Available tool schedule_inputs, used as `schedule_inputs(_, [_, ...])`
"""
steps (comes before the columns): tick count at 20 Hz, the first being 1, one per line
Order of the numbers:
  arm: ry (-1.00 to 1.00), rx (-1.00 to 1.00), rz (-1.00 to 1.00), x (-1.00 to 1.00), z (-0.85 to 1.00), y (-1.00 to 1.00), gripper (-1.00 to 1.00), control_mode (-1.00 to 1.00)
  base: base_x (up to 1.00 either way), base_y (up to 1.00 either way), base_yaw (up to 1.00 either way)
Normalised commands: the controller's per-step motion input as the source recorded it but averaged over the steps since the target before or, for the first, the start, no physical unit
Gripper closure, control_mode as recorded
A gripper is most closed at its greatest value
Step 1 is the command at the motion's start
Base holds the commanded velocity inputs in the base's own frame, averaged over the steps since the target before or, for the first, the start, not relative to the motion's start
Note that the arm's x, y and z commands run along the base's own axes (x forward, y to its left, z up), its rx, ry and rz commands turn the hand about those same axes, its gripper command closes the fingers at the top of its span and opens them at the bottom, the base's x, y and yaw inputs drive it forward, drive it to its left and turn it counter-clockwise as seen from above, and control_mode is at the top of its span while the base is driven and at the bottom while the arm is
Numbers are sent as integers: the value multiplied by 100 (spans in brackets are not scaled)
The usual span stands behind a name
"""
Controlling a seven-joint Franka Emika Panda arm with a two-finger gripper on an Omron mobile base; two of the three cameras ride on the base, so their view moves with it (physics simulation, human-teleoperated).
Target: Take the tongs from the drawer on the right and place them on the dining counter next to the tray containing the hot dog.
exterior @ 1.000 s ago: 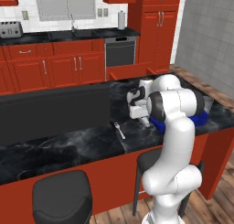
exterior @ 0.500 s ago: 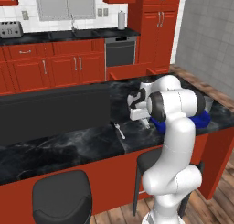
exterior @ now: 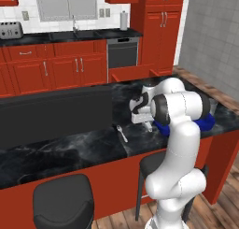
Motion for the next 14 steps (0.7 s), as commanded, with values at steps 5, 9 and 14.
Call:
schedule_inputs(5, [-1,0,-11,0,-38,25,-100,-100,0,0,0])
schedule_inputs(9, [-3,0,-3,-3,-13,13,-100,-100,0,0,0])
schedule_inputs(14, [-5,0,0,-15,14,2,-100,-100,0,0,0])
